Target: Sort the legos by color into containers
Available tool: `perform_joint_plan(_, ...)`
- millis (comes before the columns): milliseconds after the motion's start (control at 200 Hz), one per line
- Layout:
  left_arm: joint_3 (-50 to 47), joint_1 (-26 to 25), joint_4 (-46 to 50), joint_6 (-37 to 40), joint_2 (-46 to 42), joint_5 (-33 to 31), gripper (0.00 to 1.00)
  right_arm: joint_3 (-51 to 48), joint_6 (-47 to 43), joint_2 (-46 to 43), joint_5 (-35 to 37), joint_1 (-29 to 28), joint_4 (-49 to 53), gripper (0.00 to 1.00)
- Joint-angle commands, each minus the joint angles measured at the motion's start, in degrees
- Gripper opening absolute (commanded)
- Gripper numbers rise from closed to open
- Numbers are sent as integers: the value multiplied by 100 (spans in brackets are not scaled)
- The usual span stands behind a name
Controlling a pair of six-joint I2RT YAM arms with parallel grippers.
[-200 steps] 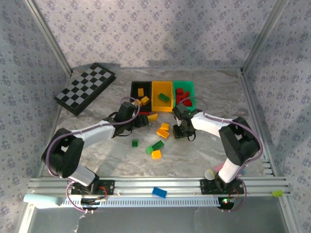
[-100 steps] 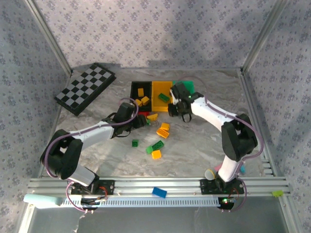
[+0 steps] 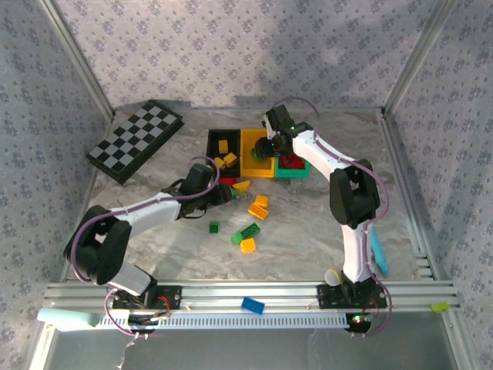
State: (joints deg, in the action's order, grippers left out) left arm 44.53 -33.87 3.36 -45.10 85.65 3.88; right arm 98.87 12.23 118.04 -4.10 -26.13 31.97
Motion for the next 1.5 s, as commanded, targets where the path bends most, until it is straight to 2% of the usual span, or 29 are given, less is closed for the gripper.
perform_joint_plan(0, 388, -139, 92, 307, 134, 201, 62, -433, -185, -623, -240, -141, 215, 53)
perform_joint_plan(205, 580, -332, 133, 212, 502, 34, 62, -1802, -25, -1549, -220, -501, 222, 53)
perform_joint_plan(420, 701, -301, 9, 136, 622, 86, 62, -2530, 362, -1606, -215, -840, 124, 57)
perform_joint_plan(945, 549, -285, 7, 149, 499, 38, 62, -2315, 599, -729, -162, -1154, 169, 60)
perform_joint_plan(1074, 477, -247, 16, 160, 399, -17, 62, -2323, 619, -685, -204, -1169, 125, 57)
perform_joint_plan(1379, 291, -140, -52, 134, 251, -54, 62, -2224, 626, -628, -449, -1280, 218, 61)
perform_joint_plan(1494, 257, -130, -80, 124, 216, -54, 62, -2275, 639, -628, -401, -1331, 222, 59)
